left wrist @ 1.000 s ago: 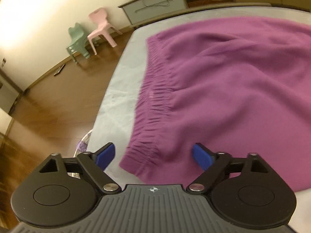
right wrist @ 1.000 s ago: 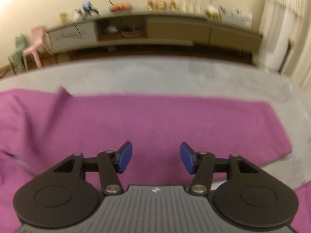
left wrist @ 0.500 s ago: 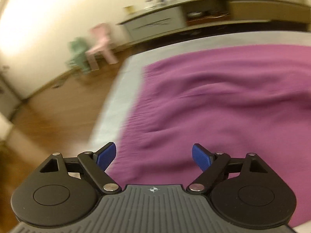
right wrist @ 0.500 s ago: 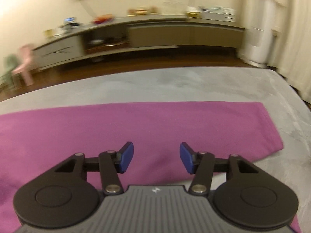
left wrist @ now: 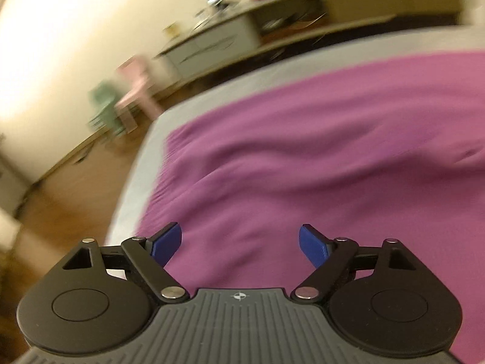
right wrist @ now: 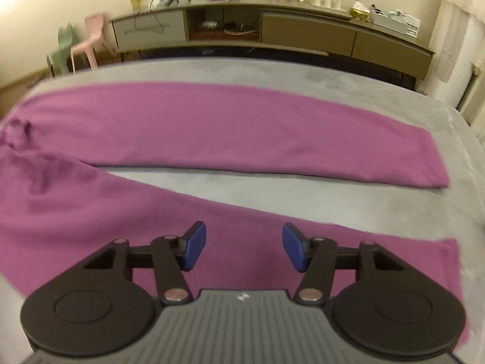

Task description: Fold clothes

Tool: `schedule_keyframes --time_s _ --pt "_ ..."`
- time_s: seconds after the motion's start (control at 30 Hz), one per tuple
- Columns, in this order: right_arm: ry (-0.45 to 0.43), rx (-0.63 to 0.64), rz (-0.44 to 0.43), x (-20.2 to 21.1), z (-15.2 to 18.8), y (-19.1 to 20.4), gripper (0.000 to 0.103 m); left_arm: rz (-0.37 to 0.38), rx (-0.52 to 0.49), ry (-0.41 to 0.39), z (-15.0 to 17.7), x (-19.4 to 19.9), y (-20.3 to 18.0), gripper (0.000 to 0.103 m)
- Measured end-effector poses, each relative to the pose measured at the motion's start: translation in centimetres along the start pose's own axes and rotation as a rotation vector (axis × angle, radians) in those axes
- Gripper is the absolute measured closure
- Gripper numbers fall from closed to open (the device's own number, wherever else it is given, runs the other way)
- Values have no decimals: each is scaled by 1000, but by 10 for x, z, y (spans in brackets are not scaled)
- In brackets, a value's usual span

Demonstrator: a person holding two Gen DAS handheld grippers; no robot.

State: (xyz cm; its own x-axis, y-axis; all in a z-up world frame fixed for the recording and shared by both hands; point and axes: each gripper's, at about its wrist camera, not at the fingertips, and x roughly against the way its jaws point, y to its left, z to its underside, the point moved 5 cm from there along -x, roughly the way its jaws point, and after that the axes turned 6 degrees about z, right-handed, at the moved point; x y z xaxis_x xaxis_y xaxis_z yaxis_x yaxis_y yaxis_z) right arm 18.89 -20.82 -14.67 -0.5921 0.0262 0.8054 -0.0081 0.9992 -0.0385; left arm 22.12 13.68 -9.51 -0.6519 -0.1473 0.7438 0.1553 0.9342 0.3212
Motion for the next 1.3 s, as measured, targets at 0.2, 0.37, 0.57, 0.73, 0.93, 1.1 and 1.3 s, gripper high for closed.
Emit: schedule_keyframes --time_s 0.2,0.37,0.57,0.73,0.93,1.1,1.3 --pt "82 -9 143 15 49 -56 43 130 -96 -10 -4 -3 -52 16" --pt "37 -146 164 -25 38 -94 33 26 -64 20 -4 -30 -45 11" --pt "15 -213 185 -53 7 -100 43 -33 -70 11 -12 -22 -49 14" --pt "-16 -225 190 -48 16 -110 44 -70 -14 50 -9 -31 -20 13" --pt "-77 -367 111 -47 -3 -151 39 31 87 15 -20 -21 -8 14" --pt "-156 -458 163 -69 -81 -195 19 140 158 -50 -39 -5 -9 14" --pt "-27 -351 261 -148 -133 -216 17 262 186 -74 -54 -7 -24 14"
